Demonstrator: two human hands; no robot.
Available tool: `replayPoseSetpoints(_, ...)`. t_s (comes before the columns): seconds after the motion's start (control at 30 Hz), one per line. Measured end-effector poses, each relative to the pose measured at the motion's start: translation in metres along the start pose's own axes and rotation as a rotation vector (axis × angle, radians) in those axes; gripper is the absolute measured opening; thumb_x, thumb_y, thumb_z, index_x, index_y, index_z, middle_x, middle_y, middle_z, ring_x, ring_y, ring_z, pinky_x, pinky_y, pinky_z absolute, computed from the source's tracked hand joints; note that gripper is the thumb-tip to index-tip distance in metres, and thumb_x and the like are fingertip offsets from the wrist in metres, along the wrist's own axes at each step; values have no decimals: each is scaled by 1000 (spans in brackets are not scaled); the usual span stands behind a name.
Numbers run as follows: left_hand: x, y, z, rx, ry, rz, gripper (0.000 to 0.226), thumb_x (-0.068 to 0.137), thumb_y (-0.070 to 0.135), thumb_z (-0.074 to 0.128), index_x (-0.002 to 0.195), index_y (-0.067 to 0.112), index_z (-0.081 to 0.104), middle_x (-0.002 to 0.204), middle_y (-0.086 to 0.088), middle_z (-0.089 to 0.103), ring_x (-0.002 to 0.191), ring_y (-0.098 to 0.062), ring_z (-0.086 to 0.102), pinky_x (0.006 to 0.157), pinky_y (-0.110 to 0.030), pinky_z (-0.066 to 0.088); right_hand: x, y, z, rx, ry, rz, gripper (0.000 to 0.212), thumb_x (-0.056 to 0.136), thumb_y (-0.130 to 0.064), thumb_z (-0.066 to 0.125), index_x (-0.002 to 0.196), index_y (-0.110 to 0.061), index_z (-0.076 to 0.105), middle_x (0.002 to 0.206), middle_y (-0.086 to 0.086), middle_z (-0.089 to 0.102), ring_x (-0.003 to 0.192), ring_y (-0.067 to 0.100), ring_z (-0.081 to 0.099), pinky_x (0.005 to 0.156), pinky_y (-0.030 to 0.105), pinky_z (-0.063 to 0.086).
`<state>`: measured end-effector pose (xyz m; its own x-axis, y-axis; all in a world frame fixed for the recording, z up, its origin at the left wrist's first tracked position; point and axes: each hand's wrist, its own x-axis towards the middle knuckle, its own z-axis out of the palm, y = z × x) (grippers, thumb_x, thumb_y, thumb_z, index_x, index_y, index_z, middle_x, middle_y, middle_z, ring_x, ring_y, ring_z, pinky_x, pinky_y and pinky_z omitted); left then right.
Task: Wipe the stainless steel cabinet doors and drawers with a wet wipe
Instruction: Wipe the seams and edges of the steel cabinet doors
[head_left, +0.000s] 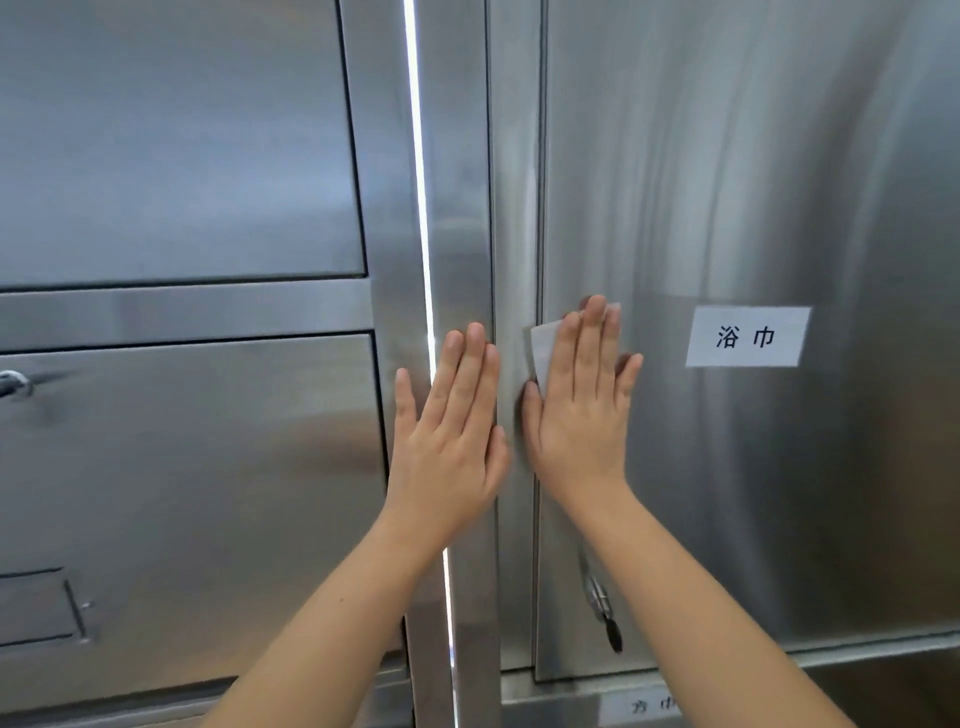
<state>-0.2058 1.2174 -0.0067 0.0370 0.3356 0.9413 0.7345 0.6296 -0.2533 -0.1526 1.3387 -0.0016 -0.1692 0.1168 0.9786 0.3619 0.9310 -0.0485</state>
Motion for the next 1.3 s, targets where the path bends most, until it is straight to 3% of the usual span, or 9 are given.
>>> replayPoseSetpoints(0.07, 12, -2, -2, 1, 18, 0, 60, 85, 22, 42, 140, 1, 30, 148, -12, 22, 140, -24, 14, 110, -53, 13, 18, 1, -6, -12, -5, -30, 78, 93, -27, 32, 141, -5, -25, 147, 18, 4, 140, 29, 1, 113, 46, -3)
replayPoseSetpoints(0.17, 33, -7, -5, -15, 37, 0, 62, 84, 22, 42, 140, 1, 29, 148, -13, 22, 140, -25, 15, 110, -52, 12, 41, 3, -15, 3, 9, -68, 65, 92, -28, 35, 140, 6, 7, 147, 23, 17, 137, 36, 16, 112, 51, 6)
replayPoseSetpoints(0.27, 55, -11, -10, -38, 61, -11, 62, 83, 21, 42, 140, 0, 29, 148, -14, 23, 138, -25, 22, 109, -53, 13, 65, 2, -22, 2, 14, -95, 57, 92, -29, 37, 140, -1, 21, 146, 21, 13, 136, 36, 15, 108, 55, 15)
replayPoseSetpoints(0.43, 88, -15, -16, -115, 81, -57, 61, 85, 22, 37, 141, 1, 25, 149, -12, 19, 138, -22, 21, 109, -54, 12, 108, 3, -30, 0, -26, -132, 60, 95, -29, 44, 144, -9, 14, 148, 16, 1, 140, 35, 6, 111, 53, 4)
replayPoseSetpoints(0.57, 116, -22, -22, -115, 46, -85, 61, 88, 24, 33, 144, 1, 22, 151, -10, 13, 140, -25, 15, 109, -59, 16, 143, 5, -37, -11, -98, -149, 65, 98, -30, 37, 141, -17, -9, 145, 8, -22, 138, 24, -19, 108, 42, -20)
replayPoseSetpoints(0.73, 151, -35, -28, -113, 12, -89, 63, 89, 30, 23, 145, 10, 2, 154, -3, -3, 142, -17, -4, 112, -46, -7, 183, 5, -44, -23, -123, -175, 70, 98, -32, 33, 136, -18, -24, 147, 6, -30, 137, 22, -27, 101, 36, -31)
replayPoseSetpoints(0.83, 174, -44, -31, -97, 10, -89, 64, 87, 35, 16, 143, 15, -7, 152, 2, -13, 140, -10, -15, 109, -38, -17, 208, 5, -49, -22, -137, -172, 70, 98, -33, 32, 139, -17, -23, 152, 10, -25, 140, 25, -24, 104, 39, -27)
replayPoseSetpoints(1.0, 202, -54, -38, -88, 21, -76, 65, 87, 37, 18, 141, 17, -12, 151, 4, -18, 139, -8, -20, 109, -38, -17, 251, 2, -56, -70, -133, -176, 70, 99, -36, 30, 145, -13, -16, 152, 11, -25, 140, 26, -22, 109, 47, -14)
replayPoseSetpoints(1.3, 244, -70, -44, -47, 68, -47, 65, 93, 37, 26, 138, 19, -18, 146, 6, -26, 133, -6, -28, 109, -40, -17, 313, -5, -67, -80, -114, -126, 70, 99, -39, 27, 146, -12, -16, 152, 10, -26, 140, 25, -22, 110, 47, -13)
